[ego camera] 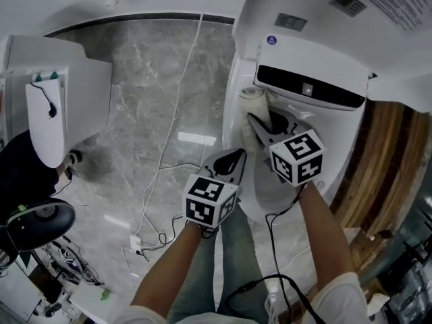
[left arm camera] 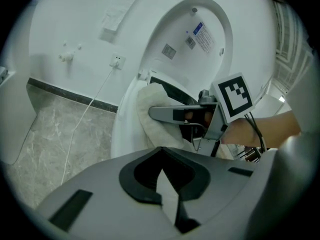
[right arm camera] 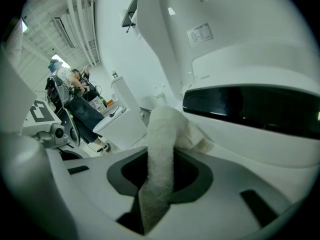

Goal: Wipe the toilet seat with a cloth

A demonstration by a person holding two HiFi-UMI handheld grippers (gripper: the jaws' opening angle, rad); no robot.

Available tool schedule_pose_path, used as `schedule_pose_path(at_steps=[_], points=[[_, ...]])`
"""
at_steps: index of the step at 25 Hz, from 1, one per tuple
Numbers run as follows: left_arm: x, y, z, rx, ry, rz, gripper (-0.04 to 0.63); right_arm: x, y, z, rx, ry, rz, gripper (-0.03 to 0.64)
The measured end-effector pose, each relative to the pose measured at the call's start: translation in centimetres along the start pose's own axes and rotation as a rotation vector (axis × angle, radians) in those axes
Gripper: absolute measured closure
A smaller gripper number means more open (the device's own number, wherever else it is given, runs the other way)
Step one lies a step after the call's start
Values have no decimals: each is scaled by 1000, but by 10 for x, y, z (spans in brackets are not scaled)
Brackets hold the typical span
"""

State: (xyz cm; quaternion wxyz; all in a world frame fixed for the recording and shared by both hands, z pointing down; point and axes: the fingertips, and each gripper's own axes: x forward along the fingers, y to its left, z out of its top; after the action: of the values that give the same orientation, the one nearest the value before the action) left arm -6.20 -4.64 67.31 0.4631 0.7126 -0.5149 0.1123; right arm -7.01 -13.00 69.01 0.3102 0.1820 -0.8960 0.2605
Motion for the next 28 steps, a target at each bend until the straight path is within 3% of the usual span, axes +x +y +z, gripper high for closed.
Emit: schedule_pose_path(at_steps=[17, 28], points=[[12, -18, -8, 39, 37, -14, 584, -41, -54, -21, 42, 0, -133, 515], [30, -47, -21, 75, 80, -47, 584, -88, -104, -52, 193, -14, -239, 515]])
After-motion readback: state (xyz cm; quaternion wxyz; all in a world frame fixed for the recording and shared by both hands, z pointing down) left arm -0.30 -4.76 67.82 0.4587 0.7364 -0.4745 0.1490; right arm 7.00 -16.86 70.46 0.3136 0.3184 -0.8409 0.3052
